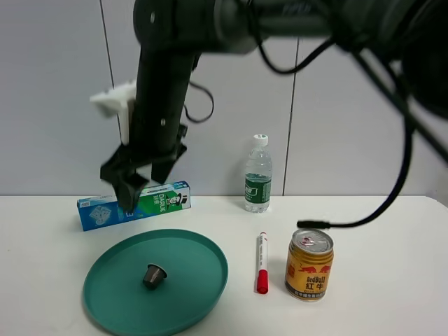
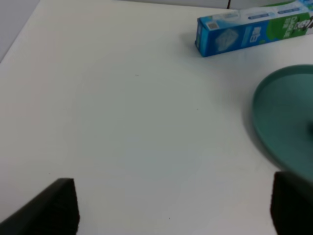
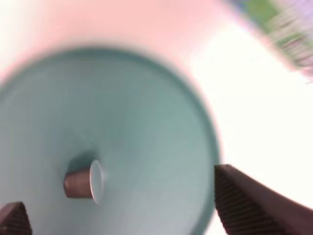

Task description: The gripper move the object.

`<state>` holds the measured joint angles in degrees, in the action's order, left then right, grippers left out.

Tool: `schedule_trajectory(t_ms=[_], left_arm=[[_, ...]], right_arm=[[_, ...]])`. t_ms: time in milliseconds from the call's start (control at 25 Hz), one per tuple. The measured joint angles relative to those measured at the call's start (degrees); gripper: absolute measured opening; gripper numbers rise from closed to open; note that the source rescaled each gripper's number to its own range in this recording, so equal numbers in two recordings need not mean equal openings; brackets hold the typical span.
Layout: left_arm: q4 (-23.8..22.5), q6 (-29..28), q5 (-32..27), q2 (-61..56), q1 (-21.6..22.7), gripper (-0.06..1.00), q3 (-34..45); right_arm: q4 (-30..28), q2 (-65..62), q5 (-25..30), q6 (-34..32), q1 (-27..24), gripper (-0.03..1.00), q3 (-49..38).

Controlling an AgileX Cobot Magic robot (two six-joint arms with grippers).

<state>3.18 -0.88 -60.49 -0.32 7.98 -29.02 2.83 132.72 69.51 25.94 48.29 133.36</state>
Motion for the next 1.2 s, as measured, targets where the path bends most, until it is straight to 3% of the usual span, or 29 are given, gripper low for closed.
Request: schedule_trajectory(t_ms=[240,440,640,840,1040,1200], left_arm=[[0.0,0.1,0.0,0.0,0.0,1.0,0.0],[0.0,0.1,0.0,0.0,0.0,1.0,0.0],[0.0,0.1,0.0,0.0,0.0,1.0,0.0],[0.0,0.0,0.0,0.0,0.0,1.0,0.0],[0.0,0.0,0.0,0.0,0.0,1.0,0.0],[0.0,0.0,0.0,0.0,0.0,1.0,0.0]], right_arm=[[-2.3,-12.1,0.2,-0.6,0.7,0.83,0.0],[-8.1,-18.6,0.2,-3.4,1.4,0.85,0.0],[-9.7,-25.5,0.2,-4.9,1.4,0.85,-2.6],[-12.5,-33.4,-2.1,-14.2,1.5,0.85,-17.3],[-15.7,-45.9,-15.5,-28.9,1.5,0.85,-38.4],[-16.1,-57.0,-21.4,-32.1,1.5,0.85,-52.3]])
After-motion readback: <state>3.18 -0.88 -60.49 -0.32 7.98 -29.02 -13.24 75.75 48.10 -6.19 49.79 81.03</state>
